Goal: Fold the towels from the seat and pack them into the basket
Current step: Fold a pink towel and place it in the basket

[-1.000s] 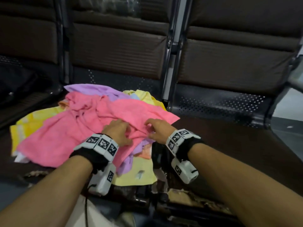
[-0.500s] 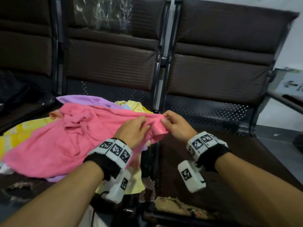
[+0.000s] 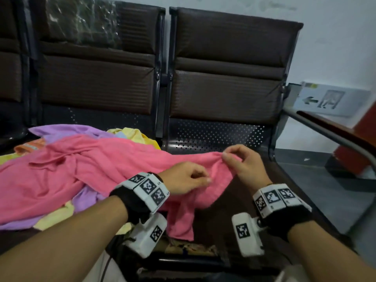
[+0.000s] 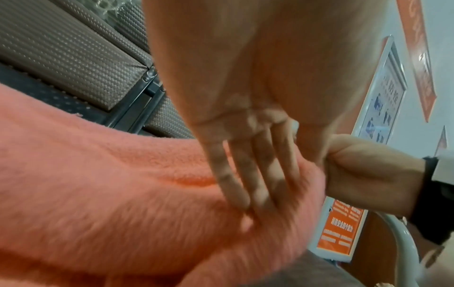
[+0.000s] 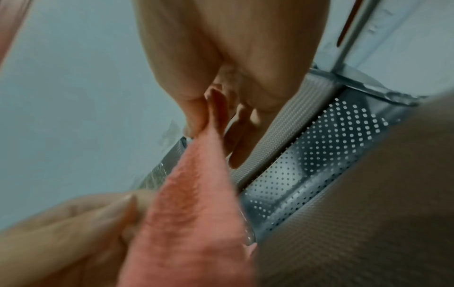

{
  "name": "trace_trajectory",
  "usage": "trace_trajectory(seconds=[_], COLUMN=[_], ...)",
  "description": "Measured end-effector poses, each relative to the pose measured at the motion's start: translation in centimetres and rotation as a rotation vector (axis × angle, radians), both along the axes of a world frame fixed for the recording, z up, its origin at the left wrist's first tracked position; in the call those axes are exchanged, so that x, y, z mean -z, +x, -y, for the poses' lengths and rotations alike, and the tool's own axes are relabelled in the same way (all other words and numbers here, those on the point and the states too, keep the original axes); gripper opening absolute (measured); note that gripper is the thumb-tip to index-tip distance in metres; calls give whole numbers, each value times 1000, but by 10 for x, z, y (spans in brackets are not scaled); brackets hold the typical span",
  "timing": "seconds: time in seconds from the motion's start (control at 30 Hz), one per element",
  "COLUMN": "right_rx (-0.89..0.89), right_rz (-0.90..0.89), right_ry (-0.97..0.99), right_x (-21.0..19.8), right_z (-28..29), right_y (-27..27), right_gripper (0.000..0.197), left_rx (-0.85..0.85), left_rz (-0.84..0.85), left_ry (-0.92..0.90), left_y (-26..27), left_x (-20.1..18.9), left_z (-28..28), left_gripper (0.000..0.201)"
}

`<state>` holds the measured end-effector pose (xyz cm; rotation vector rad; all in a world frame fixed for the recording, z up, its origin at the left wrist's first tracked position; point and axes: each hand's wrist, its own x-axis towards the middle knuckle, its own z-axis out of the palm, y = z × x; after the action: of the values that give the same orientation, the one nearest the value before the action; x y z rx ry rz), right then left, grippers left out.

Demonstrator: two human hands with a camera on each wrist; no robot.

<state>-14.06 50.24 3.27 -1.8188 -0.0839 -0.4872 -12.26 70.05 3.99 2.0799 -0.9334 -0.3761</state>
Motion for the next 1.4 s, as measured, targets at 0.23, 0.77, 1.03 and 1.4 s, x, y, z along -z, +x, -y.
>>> trace_trajectory(seconds=[0.23, 0.77, 1.03, 1.4], right_rx=[-86, -355, -183, 285], right_rz=[-66, -424, -154, -46], right_ry=[-302, -639, -718, -319], right_x=[3, 12, 11, 3], right_z=[8, -7, -3, 44], right_y=[-6, -1, -1, -6], right_gripper=[50, 55, 11, 33], left_rx=[-294, -27, -113, -311], left_rz=[288, 343, 456, 278], left_ry=[-55, 87, 240, 219], left_y=[20, 43, 50, 58], left_x=[10, 29, 23, 9], left_z=[7, -2, -21, -66], left_gripper=[22, 16, 25, 30])
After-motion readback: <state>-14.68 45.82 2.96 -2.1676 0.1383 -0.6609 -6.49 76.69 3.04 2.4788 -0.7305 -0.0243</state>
